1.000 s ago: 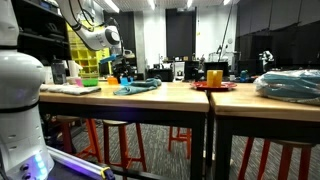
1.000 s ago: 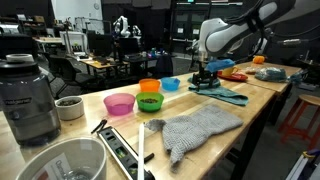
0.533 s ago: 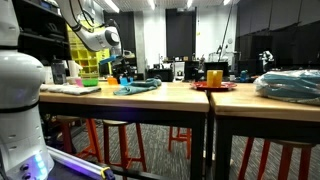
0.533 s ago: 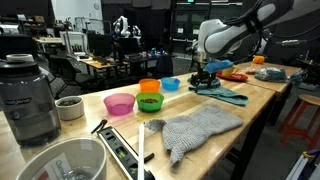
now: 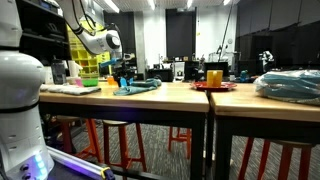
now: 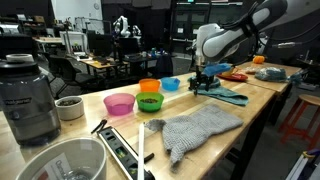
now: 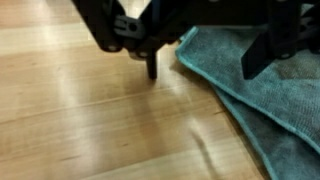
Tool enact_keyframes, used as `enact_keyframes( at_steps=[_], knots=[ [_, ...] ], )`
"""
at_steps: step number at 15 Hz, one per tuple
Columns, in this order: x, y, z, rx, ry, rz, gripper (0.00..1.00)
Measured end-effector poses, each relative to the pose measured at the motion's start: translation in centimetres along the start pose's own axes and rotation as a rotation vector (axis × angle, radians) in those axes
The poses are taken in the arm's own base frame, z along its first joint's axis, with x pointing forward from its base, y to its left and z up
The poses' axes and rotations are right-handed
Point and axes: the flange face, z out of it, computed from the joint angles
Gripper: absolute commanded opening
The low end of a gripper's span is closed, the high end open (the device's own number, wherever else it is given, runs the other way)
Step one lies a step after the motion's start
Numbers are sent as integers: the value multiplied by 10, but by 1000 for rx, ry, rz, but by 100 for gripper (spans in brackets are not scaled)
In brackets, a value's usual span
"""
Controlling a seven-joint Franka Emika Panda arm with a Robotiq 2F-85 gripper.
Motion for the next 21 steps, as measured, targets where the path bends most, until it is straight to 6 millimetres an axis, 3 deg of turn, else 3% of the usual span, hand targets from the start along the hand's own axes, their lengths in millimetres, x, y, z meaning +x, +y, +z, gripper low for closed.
enact_keyframes(
  at_steps=[7,15,21],
  knots=[
    [4,-5,-6,3,16,9,0],
    [5,4,-12,4,25,27,0],
    [-8,35,-45,-42,62,48,0]
  ],
)
